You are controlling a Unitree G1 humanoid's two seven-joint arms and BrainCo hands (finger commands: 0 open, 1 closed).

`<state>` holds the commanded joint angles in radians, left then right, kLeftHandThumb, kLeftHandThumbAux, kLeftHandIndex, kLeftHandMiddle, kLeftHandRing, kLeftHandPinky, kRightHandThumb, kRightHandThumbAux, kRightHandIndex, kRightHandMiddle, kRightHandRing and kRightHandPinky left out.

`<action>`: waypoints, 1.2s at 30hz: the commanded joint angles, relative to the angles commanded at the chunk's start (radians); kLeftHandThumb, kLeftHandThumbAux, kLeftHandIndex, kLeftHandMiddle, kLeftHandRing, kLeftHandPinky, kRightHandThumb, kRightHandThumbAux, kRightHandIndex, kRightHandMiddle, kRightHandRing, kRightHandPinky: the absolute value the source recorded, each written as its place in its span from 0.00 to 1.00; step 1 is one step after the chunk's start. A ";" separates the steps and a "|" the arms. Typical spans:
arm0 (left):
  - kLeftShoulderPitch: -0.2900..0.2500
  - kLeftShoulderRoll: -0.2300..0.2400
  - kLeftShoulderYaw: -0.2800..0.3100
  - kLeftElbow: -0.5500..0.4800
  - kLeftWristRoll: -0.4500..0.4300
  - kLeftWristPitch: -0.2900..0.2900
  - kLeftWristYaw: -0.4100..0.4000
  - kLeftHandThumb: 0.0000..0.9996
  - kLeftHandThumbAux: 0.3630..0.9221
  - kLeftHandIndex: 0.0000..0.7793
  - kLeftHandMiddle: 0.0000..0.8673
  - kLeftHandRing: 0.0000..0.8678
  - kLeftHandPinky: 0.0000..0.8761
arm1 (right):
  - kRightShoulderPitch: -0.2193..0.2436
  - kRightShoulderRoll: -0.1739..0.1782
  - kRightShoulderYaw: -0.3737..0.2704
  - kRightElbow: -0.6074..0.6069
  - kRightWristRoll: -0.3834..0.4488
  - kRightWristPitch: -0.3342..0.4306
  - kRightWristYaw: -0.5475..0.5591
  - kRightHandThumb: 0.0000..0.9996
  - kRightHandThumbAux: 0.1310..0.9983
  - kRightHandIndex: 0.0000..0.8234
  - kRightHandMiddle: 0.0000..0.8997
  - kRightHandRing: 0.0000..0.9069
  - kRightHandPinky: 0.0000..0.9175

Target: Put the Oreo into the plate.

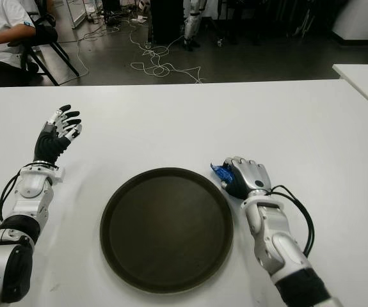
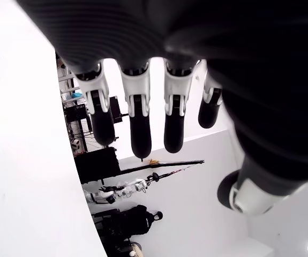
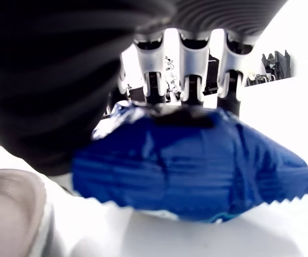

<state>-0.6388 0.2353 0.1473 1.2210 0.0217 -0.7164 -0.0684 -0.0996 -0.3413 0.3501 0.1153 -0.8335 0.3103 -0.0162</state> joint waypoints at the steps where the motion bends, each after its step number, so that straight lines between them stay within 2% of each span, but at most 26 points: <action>1: 0.000 0.000 0.000 0.000 0.000 -0.001 -0.001 0.31 0.51 0.16 0.24 0.22 0.21 | -0.005 -0.004 -0.007 -0.015 -0.001 0.000 -0.001 0.69 0.70 0.51 0.67 0.67 0.64; 6: -0.001 -0.001 -0.002 -0.001 0.001 -0.005 -0.006 0.31 0.48 0.15 0.24 0.21 0.17 | -0.048 -0.033 -0.045 -0.127 -0.008 0.023 0.057 0.69 0.70 0.51 0.67 0.68 0.65; 11: -0.002 -0.003 0.001 -0.001 -0.005 0.003 -0.019 0.32 0.48 0.15 0.24 0.21 0.19 | -0.063 -0.034 -0.050 -0.218 -0.039 0.043 0.093 0.69 0.70 0.51 0.70 0.71 0.68; 18: -0.004 -0.006 0.002 0.001 -0.006 0.005 -0.020 0.32 0.50 0.16 0.25 0.22 0.20 | -0.095 -0.050 -0.049 -0.230 -0.053 0.018 0.095 0.69 0.70 0.51 0.73 0.74 0.69; 26: -0.003 -0.006 -0.001 -0.001 -0.003 0.006 -0.015 0.33 0.55 0.16 0.25 0.23 0.21 | -0.127 -0.056 -0.041 -0.237 -0.075 0.002 0.110 0.69 0.70 0.51 0.72 0.73 0.67; 36: -0.001 -0.005 -0.004 -0.002 0.002 -0.003 -0.010 0.33 0.53 0.16 0.24 0.22 0.21 | -0.150 -0.052 -0.037 -0.225 -0.063 -0.039 0.105 0.69 0.70 0.51 0.72 0.73 0.67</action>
<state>-0.6393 0.2299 0.1432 1.2187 0.0234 -0.7189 -0.0788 -0.2492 -0.3929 0.3134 -0.1101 -0.8970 0.2714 0.0884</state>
